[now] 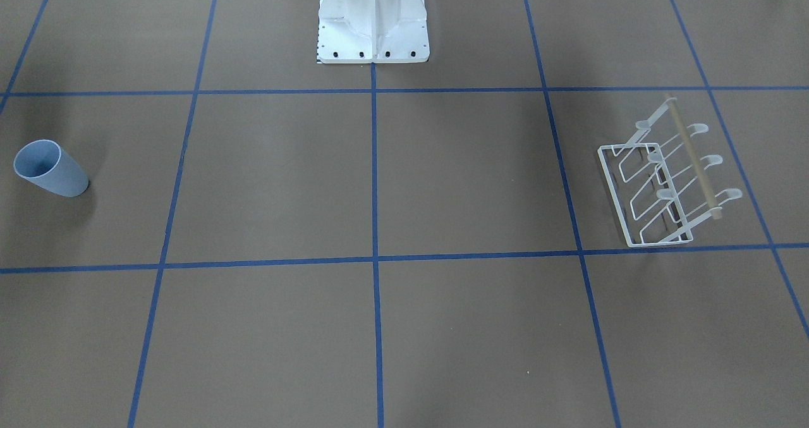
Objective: Hang cup on cup holder
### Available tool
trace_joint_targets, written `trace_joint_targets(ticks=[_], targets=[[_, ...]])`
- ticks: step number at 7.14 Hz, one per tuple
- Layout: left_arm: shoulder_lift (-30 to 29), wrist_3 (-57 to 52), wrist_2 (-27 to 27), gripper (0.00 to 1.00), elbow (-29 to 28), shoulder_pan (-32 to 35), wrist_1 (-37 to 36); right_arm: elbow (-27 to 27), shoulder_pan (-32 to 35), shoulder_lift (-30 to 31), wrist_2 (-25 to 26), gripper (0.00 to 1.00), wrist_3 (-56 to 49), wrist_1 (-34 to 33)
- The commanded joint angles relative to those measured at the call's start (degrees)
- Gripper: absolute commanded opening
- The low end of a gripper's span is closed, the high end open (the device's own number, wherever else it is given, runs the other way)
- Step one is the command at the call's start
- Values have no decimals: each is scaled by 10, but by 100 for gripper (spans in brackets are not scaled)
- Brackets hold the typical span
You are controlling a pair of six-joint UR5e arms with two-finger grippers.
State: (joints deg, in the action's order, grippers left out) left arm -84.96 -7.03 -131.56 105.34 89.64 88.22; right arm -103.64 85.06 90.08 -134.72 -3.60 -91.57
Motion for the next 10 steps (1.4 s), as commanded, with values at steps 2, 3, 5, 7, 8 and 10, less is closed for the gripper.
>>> trace_joint_targets(ticks=[2,3,5,7,8,10], targets=[[1,2,0,99,-1,0,5,-11,-105,9,24,100,95,98],[1,2,0,99,-1,0,5,-10,-133,25,39,100,110,114],[1,2,0,99,-2,0,5,-3,-164,42,51,100,111,126],[1,2,0,99,-2,0,5,17,-183,61,52,98,115,174],[2,2,0,99,-2,0,5,22,-194,62,52,90,127,188],[4,2,0,99,-1,0,5,22,-210,66,52,18,126,192]])
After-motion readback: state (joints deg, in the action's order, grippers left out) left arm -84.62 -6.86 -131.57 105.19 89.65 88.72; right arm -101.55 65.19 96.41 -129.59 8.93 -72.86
